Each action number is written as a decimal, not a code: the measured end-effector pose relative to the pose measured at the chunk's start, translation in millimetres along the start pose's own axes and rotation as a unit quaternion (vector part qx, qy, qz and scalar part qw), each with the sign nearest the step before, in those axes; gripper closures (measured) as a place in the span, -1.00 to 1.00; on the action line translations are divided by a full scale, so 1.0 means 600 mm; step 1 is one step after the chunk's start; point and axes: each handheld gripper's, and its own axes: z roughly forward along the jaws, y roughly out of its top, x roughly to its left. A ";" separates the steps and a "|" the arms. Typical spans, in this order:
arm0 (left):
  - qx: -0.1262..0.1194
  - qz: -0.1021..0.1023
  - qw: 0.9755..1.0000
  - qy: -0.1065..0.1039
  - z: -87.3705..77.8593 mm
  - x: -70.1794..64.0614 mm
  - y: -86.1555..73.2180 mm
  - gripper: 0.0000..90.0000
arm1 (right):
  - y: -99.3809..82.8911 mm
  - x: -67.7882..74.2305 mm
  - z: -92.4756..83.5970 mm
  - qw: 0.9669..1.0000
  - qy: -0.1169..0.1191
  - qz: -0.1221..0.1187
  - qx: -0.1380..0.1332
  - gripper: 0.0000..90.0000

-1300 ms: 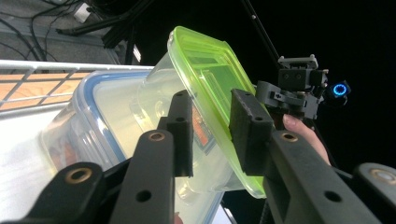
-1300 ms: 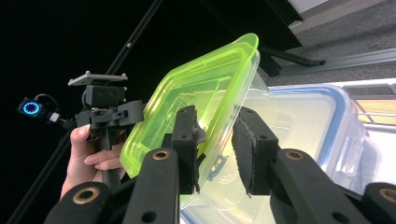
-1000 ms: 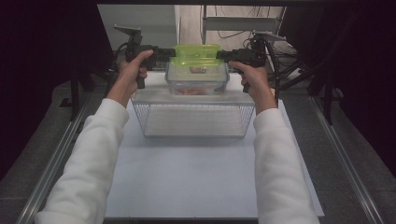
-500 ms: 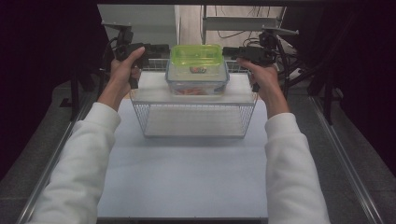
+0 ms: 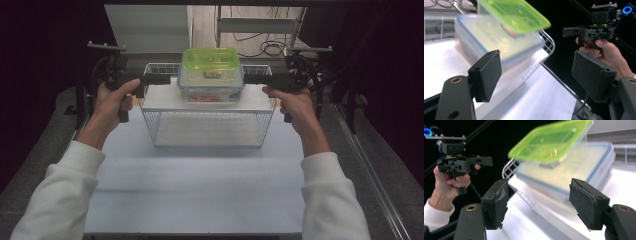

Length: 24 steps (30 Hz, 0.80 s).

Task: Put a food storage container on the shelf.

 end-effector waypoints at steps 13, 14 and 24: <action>0.044 0.029 0.999 0.011 -0.042 -0.008 -0.169 -0.48 | -0.137 0.044 -0.042 0.993 -0.034 -0.083 0.082 -0.30; 0.047 0.032 0.998 0.012 -0.042 -0.009 -0.182 -0.48 | -0.150 0.043 -0.042 0.992 -0.032 -0.085 0.086 -0.30; 0.098 0.061 0.993 0.039 -0.017 -0.013 -0.282 -0.47 | -0.270 0.028 -0.016 0.985 -0.044 -0.088 0.141 -0.30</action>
